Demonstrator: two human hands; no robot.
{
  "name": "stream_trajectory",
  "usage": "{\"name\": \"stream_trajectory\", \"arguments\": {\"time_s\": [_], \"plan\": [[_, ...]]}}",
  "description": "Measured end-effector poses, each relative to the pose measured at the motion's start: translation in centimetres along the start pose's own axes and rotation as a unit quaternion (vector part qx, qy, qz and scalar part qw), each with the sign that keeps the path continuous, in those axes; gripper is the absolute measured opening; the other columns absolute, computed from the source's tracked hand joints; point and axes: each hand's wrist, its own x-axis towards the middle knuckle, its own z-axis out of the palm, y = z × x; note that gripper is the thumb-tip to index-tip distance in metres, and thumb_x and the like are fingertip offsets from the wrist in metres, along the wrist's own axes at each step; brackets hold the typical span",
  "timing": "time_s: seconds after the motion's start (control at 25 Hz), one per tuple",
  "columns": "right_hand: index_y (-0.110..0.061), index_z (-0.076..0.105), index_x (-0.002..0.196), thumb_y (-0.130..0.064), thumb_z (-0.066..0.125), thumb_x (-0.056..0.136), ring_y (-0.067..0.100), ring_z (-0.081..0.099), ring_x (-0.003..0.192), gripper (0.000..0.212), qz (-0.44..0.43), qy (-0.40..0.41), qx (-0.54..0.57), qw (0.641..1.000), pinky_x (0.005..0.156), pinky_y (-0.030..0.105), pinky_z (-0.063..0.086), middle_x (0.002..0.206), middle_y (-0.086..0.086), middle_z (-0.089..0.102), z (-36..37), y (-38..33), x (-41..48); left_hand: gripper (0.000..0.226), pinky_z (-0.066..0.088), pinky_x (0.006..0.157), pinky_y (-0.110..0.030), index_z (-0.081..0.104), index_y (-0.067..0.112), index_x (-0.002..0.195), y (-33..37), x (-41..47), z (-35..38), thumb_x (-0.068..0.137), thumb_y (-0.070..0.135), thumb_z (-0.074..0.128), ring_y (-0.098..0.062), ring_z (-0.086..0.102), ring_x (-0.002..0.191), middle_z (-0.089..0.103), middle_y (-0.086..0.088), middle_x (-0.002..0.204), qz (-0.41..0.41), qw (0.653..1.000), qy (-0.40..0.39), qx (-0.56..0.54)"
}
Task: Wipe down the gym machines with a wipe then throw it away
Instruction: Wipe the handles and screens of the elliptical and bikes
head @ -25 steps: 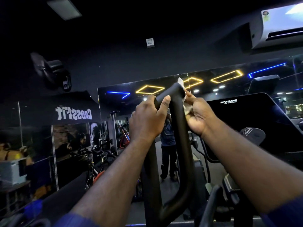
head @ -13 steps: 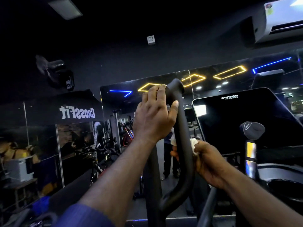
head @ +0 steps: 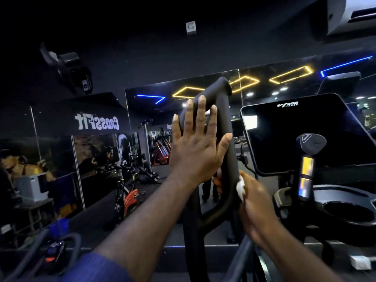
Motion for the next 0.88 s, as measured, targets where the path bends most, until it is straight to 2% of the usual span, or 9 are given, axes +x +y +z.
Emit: {"name": "stream_trajectory", "arguments": {"time_s": [0.12, 0.28, 0.36, 0.44, 0.56, 0.68, 0.76, 0.84, 0.88], "plan": [[-0.010, 0.077, 0.112, -0.014, 0.046, 0.108, 0.036, 0.068, 0.097, 0.031, 0.023, 0.011, 0.001, 1.000, 0.092, 0.045, 0.052, 0.105, 0.020, 0.076, -0.8, 5.5, -3.3, 0.084, -0.011, 0.124, -0.066, -0.013, 0.015, 0.167, 0.9, -1.8, 0.3, 0.105, 0.071, 0.002, -0.021, -0.026, 0.159, -0.026, -0.002, 0.173, 0.012, 0.999, -0.027, 0.033], [-0.015, 0.076, 0.120, -0.009, 0.046, 0.104, 0.027, 0.063, 0.100, 0.034, 0.067, -0.016, 0.027, 0.997, 0.093, 0.044, 0.045, 0.115, 0.024, 0.074, 0.4, 8.2, -6.1, 0.089, -0.012, 0.124, -0.067, 0.007, 0.005, 0.167, 1.6, -4.6, 0.7, 0.106, 0.069, 0.000, -0.018, 0.016, 0.162, 0.028, -0.009, 0.172, 0.024, 0.997, -0.045, 0.053], [-0.012, 0.077, 0.113, -0.005, 0.048, 0.102, 0.020, 0.068, 0.092, 0.031, 0.069, -0.032, 0.016, 0.997, 0.085, 0.035, 0.052, 0.107, 0.015, 0.077, 1.1, 8.2, -6.9, 0.090, -0.009, 0.124, -0.067, 0.026, 0.002, 0.163, 1.9, -5.8, 0.8, 0.107, 0.067, 0.000, -0.019, 0.037, 0.153, 0.059, -0.008, 0.152, 0.038, 0.996, -0.040, 0.071], [-0.014, 0.078, 0.096, -0.005, 0.052, 0.102, 0.012, 0.066, 0.079, 0.028, 0.065, -0.028, -0.029, 0.997, 0.073, 0.027, 0.052, 0.089, 0.004, 0.076, 1.5, 8.9, -7.3, 0.089, -0.005, 0.125, -0.066, 0.045, 0.001, 0.153, 2.3, -6.8, 0.5, 0.108, 0.065, 0.003, -0.021, 0.056, 0.136, 0.076, -0.006, 0.115, 0.044, 0.996, -0.035, 0.076], [-0.020, 0.072, 0.066, -0.010, 0.059, 0.103, 0.011, 0.058, 0.068, 0.040, 0.073, -0.014, -0.108, 0.991, 0.065, 0.029, 0.045, 0.069, 0.003, 0.065, 0.9, 9.7, -7.6, 0.081, 0.000, 0.127, -0.063, 0.057, 0.004, 0.133, 2.9, -7.8, 0.5, 0.109, 0.065, 0.010, -0.023, 0.067, 0.113, 0.073, -0.003, 0.086, 0.050, 0.997, -0.012, 0.055], [-0.006, 0.072, 0.068, -0.013, 0.069, 0.097, 0.012, 0.062, 0.065, 0.031, 0.066, -0.028, -0.166, 0.983, 0.063, 0.029, 0.049, 0.067, 0.005, 0.067, -1.0, 8.2, -7.3, 0.058, 0.016, 0.128, -0.053, 0.057, 0.011, 0.112, 2.8, -7.9, 0.7, 0.106, 0.064, 0.035, -0.027, 0.062, 0.098, 0.063, -0.005, 0.095, 0.041, 0.997, 0.054, -0.020], [-0.003, 0.076, 0.076, -0.007, 0.074, 0.093, 0.016, 0.069, 0.067, 0.018, 0.069, -0.026, -0.166, 0.983, 0.063, 0.028, 0.055, 0.073, 0.010, 0.073, -2.5, 6.2, -6.7, 0.037, 0.038, 0.108, -0.047, 0.059, 0.012, 0.104, 3.2, -7.8, 0.9, 0.103, 0.049, 0.053, -0.030, 0.056, 0.092, 0.058, -0.009, 0.098, 0.080, 0.989, 0.107, -0.061], [-0.004, 0.077, 0.076, 0.002, 0.074, 0.091, 0.019, 0.072, 0.067, 0.016, 0.062, -0.003, -0.162, 0.985, 0.062, 0.024, 0.058, 0.076, 0.014, 0.074, -4.0, 3.8, -5.9, 0.015, 0.041, 0.090, -0.044, 0.060, 0.012, 0.102, 4.9, -7.5, 0.9, 0.096, 0.025, 0.063, -0.030, 0.054, 0.091, 0.057, -0.010, 0.100, 0.161, 0.973, 0.136, -0.090], [-0.004, 0.077, 0.073, 0.006, 0.073, 0.089, 0.020, 0.072, 0.066, 0.019, 0.051, 0.012, -0.177, 0.983, 0.062, 0.024, 0.058, 0.074, 0.015, 0.074, -4.8, 2.7, -5.6, 0.014, 0.042, 0.088, -0.043, 0.061, 0.012, 0.104, 6.0, -7.4, 0.9, 0.091, 0.018, 0.063, -0.030, 0.053, 0.094, 0.057, -0.011, 0.103, 0.202, 0.966, 0.125, -0.100]]}}
